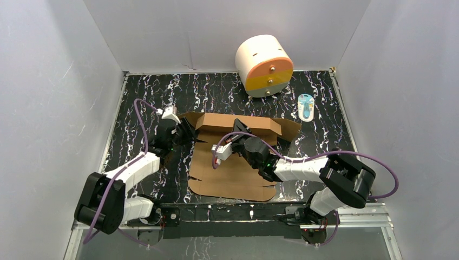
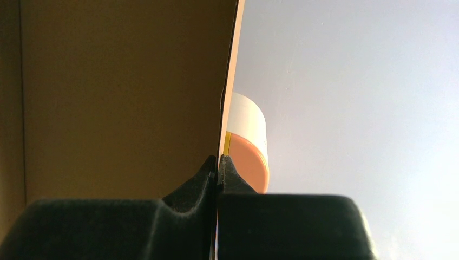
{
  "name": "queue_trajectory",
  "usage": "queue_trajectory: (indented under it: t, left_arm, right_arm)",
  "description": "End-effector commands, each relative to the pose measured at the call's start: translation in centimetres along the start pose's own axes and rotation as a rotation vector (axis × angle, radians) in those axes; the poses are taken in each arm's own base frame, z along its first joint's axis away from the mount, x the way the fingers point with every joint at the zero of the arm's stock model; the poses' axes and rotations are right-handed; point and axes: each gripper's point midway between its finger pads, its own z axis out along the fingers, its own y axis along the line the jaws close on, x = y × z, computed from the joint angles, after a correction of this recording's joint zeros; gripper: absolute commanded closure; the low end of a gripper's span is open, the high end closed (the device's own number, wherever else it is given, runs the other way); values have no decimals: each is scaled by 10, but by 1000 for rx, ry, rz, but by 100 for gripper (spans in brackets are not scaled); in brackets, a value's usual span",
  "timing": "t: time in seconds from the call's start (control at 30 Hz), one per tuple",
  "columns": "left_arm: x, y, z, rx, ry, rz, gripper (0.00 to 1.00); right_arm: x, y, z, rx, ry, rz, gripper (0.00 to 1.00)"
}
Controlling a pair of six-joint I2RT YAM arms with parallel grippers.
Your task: Fold the paper box
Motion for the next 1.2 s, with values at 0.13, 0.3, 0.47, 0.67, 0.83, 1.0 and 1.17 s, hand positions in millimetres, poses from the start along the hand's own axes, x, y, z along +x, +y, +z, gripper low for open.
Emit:
queue_trajectory:
  t: [0.13,0.3,0.47,0.67,0.83,1.0,1.17]
  left_arm:
    - [3,19,22,-70,-52,-26,49]
    - [6,25,32,-73,-78,-40,45]
    - [13,18,45,-28,-42,-39,43]
    - [22,14,60,12,-16,-52,43]
    - [28,-4,62,83,3,-39,46]
    - [35,-16,58,133,12,-26,50]
    - [40,-29,50,185,3,-19,50]
  right_arm:
    - [0,15,-2,-49,1,-4,100]
    - [0,13,-2,-50,1,0,100]
    - [0,14,-2,-53,4,-2,100]
    - [-1,14,-1,-51,1,1,100]
    - [-1,12,-1,-46,2,6,100]
    - [0,12,-2,-44,5,10,100]
    - [-1,11,-1,-40,4,15,100]
